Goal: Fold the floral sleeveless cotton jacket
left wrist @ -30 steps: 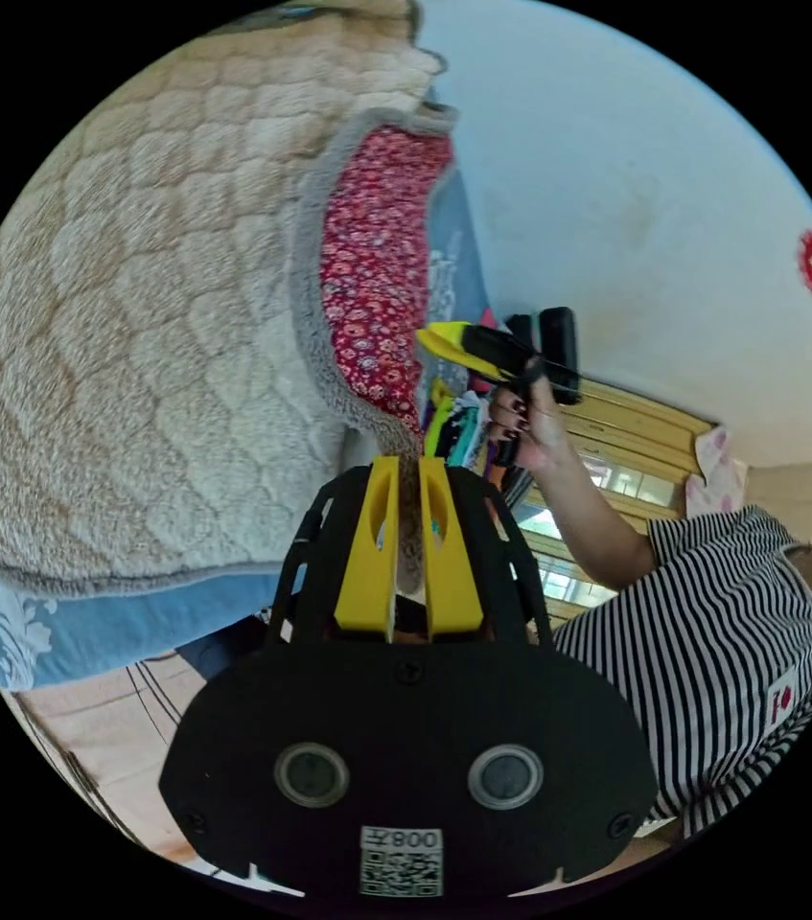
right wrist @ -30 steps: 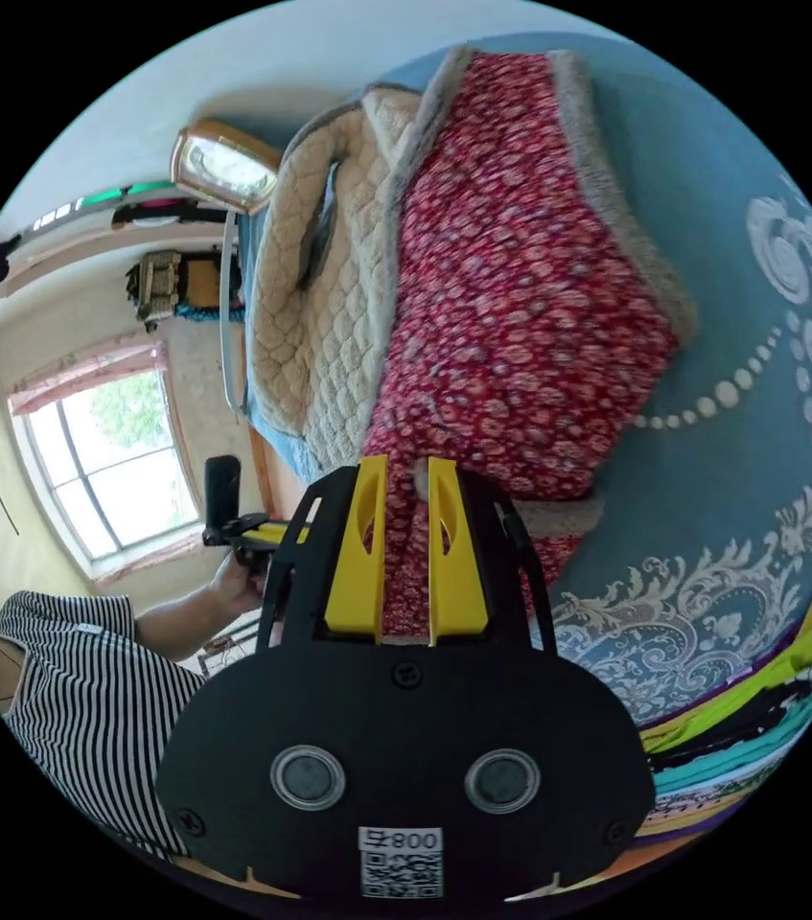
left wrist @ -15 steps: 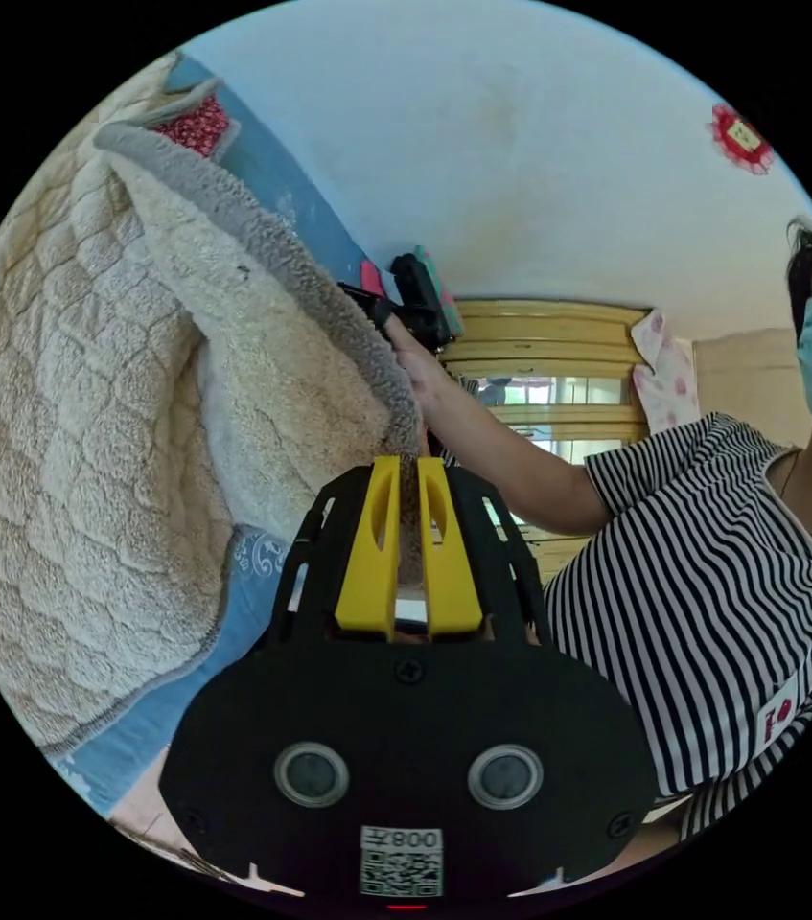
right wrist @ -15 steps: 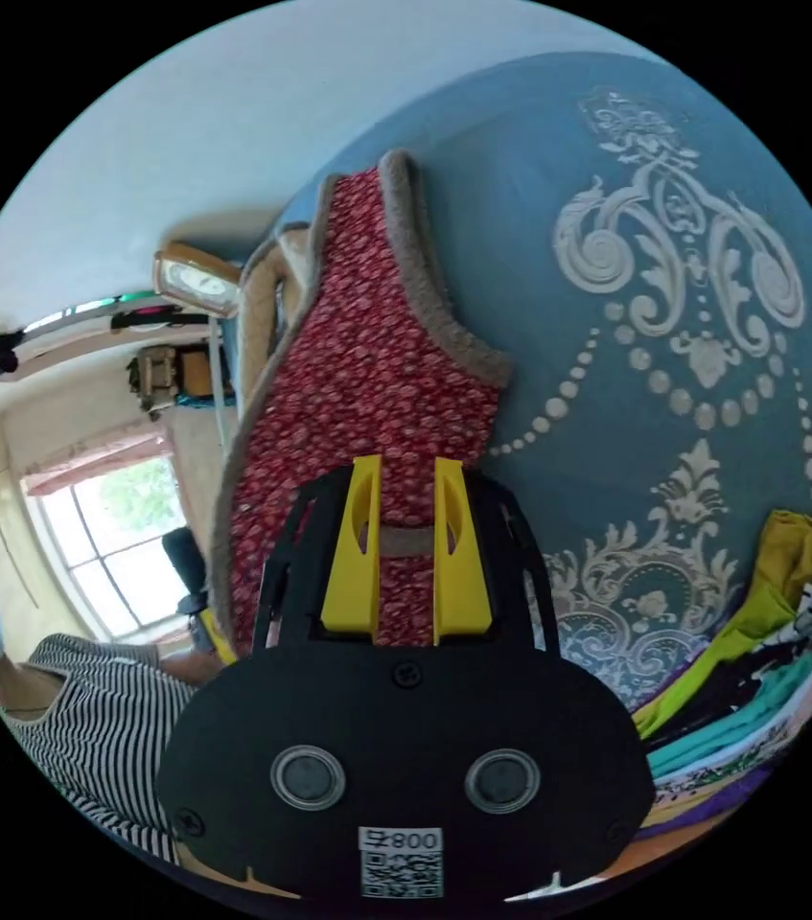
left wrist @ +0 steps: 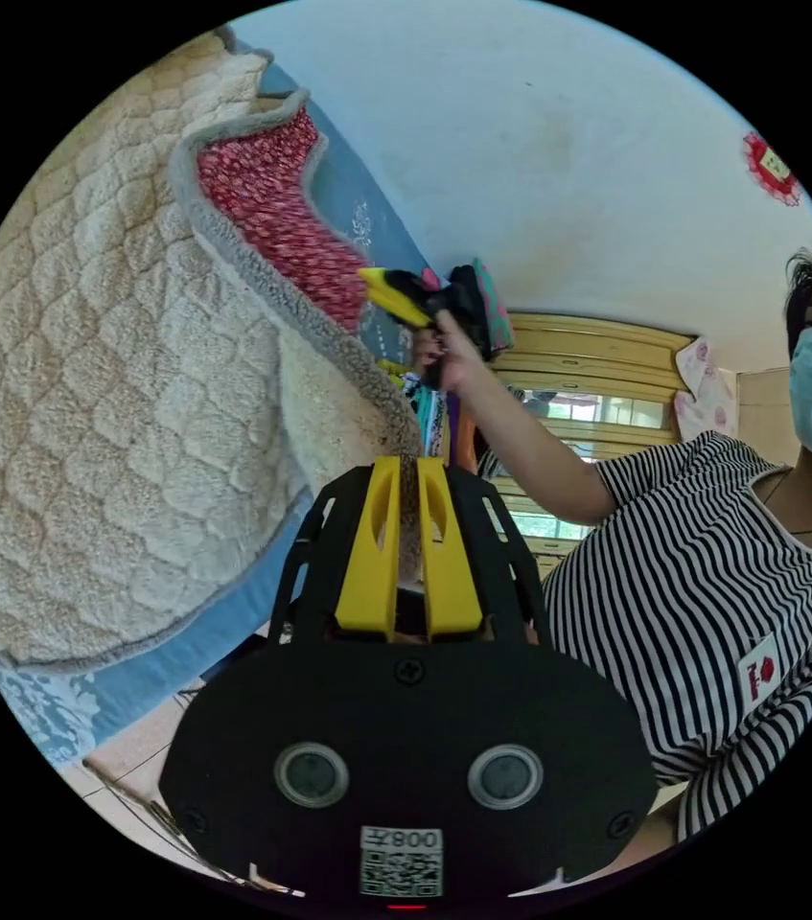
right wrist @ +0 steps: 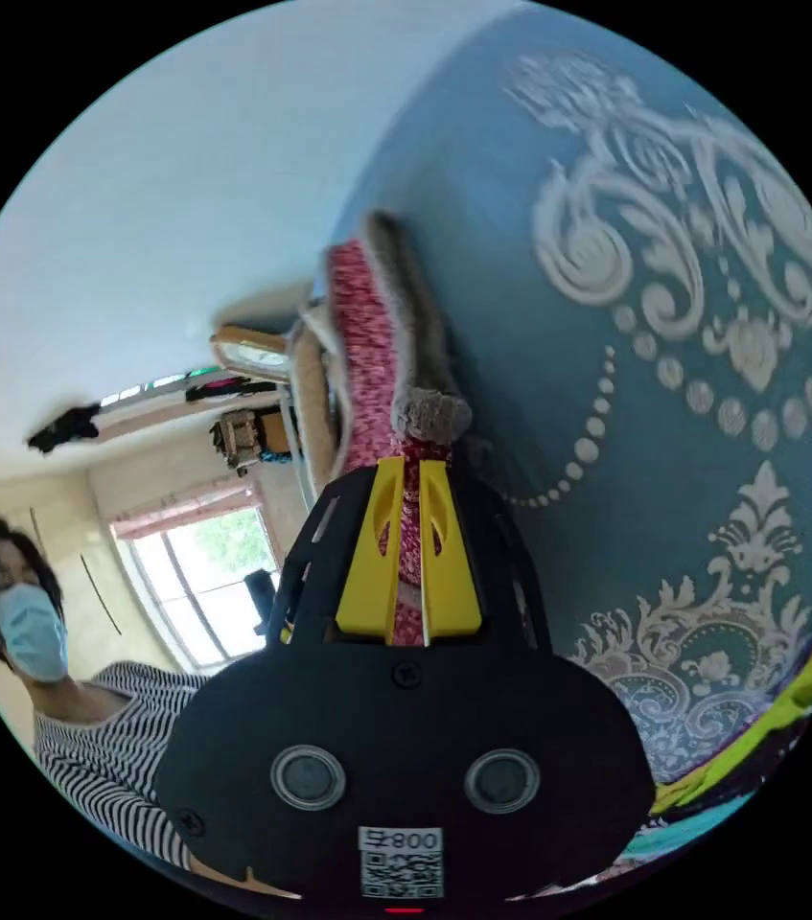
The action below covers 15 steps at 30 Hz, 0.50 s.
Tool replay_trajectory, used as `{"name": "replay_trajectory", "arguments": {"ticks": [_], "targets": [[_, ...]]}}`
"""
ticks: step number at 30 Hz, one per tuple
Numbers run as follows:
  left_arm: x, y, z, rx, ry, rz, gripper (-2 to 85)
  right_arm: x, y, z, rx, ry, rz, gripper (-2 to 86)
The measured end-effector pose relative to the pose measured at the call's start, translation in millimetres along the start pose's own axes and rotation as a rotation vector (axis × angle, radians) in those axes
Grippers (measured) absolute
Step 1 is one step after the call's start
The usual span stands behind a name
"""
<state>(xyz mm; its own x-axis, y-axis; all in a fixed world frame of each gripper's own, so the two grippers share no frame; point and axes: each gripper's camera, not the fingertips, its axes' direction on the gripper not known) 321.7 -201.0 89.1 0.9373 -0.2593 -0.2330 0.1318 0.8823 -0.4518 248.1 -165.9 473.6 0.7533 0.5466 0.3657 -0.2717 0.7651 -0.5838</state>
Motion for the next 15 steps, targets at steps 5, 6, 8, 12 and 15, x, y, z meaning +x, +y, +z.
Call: {"name": "replay_trajectory", "arguments": {"ticks": [5,6,8,12,15], "targets": [[-28.1,-27.2,7.4,-0.019,-0.156,-0.074,2.8,-28.0,-19.5,-46.3,0.045,0.381,-0.046,1.6],[-39.4,-34.6,13.9,-0.054,-0.197,-0.112,2.8,-22.5,-22.5,-48.4,0.048,0.372,-0.022,1.6],[-51.5,-41.7,20.2,-0.066,-0.203,-0.176,2.8,-6.8,-17.4,-43.8,0.016,0.292,-0.013,2.8],[-50.8,-46.7,28.8,-0.066,-0.197,-0.189,2.8,15.6,33.7,-4.8,-0.124,0.368,0.002,5.8],[-50.6,-44.0,35.6,-0.071,-0.173,-0.221,2.8,51.4,86.0,38.1,-0.281,0.275,0.113,8.1]]}}
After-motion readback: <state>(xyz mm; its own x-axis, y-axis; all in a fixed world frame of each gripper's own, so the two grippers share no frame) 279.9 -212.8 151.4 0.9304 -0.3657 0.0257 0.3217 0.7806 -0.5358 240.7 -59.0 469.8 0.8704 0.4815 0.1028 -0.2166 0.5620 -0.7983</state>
